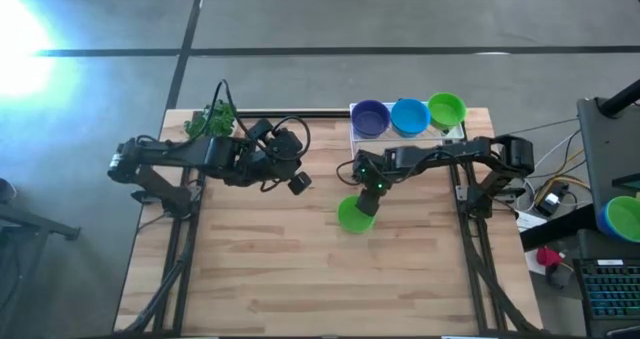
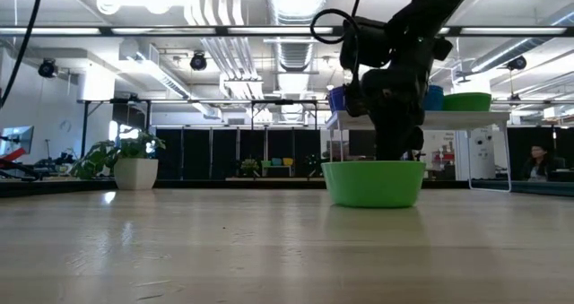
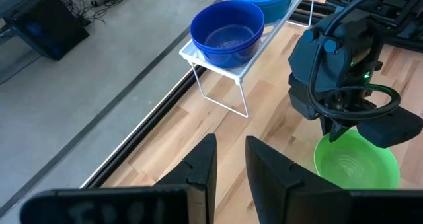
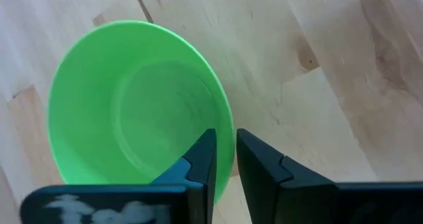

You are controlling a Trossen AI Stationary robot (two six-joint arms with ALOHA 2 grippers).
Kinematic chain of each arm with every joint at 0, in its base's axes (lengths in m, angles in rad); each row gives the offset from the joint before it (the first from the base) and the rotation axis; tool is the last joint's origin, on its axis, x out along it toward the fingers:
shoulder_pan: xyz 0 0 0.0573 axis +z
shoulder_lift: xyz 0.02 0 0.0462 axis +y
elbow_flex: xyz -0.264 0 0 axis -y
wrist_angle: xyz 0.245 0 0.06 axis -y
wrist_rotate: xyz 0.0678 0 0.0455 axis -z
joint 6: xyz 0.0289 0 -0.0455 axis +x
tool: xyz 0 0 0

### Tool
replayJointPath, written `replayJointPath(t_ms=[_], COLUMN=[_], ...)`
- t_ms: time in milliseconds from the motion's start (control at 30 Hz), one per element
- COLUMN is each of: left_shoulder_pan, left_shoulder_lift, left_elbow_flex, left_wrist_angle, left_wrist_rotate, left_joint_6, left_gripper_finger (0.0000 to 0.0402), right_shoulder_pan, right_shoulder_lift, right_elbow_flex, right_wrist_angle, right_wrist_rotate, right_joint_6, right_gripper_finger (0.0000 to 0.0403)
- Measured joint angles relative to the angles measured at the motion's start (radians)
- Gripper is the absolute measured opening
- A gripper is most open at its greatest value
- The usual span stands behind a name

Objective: Pick & Place Mini bowls
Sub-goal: Stack the green bowl on top of the green bowls on the shelf

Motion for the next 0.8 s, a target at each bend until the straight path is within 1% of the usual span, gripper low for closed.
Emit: replayJointPath(t_ms=[233,433,800], left_shoulder_pan=[0.000,0.000,0.000], left_shoulder_lift=[0.000,0.000,0.000], left_elbow_flex=[0.000,0.000,0.000], left_wrist_angle=[0.000,0.000,0.000], left_wrist_rotate=[0.000,0.000,0.000], left_joint_6=[0.000,0.000,0.000], left_gripper_finger=[0.0074,0.0074,0.0074], right_shoulder_pan=[0.000,0.000,0.000], right_shoulder_lift=[0.000,0.000,-0.022], right_elbow_flex=[-0.021,-0.021,-0.021], right_wrist_angle=[0.003,0.003,0.002], right_wrist_rotate=[0.002,0.001,0.001], right_joint_6=[0.006,0.008,0.022], right_gripper_finger=[0.0051,0.0013,0.0008])
